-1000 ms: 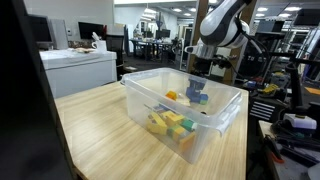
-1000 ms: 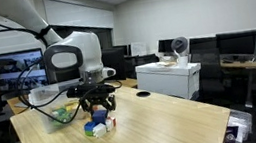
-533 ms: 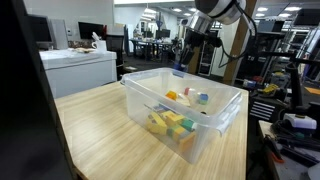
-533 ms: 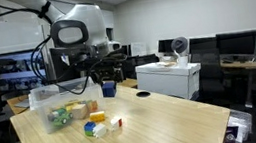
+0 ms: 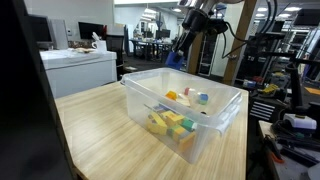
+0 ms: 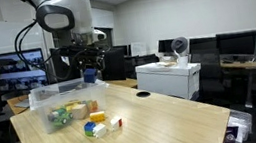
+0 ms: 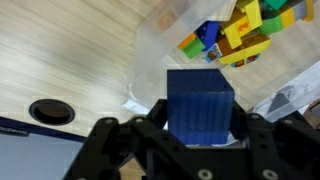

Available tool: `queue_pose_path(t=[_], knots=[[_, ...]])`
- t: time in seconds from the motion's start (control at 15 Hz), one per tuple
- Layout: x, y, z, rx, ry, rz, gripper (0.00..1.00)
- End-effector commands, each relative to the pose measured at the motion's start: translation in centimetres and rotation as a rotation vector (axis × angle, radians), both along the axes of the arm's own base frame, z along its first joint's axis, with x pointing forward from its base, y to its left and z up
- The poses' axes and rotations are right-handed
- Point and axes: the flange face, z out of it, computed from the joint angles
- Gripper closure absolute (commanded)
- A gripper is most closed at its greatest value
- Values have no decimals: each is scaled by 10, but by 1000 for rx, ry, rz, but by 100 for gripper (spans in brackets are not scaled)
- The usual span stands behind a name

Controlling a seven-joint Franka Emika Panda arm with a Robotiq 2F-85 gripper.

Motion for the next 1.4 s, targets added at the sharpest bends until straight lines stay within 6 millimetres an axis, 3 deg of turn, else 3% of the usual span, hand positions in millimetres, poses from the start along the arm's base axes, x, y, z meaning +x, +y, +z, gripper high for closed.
queue_pose_path(t=[0.0,0.2,0.33,0.6,0.87,1.07,1.33], knots=[[-29,22,-11,25,50,26,15],[-33,26,-17,38,65,19,2],[-28,21,-15,44,60,-4,0],[-6,-16,3,61,19,-129,0],[15,-77,14,39,-34,-313,0],[17,-120,-6,-25,-26,-439,0],[6,-154,-60,-110,79,-550,0]])
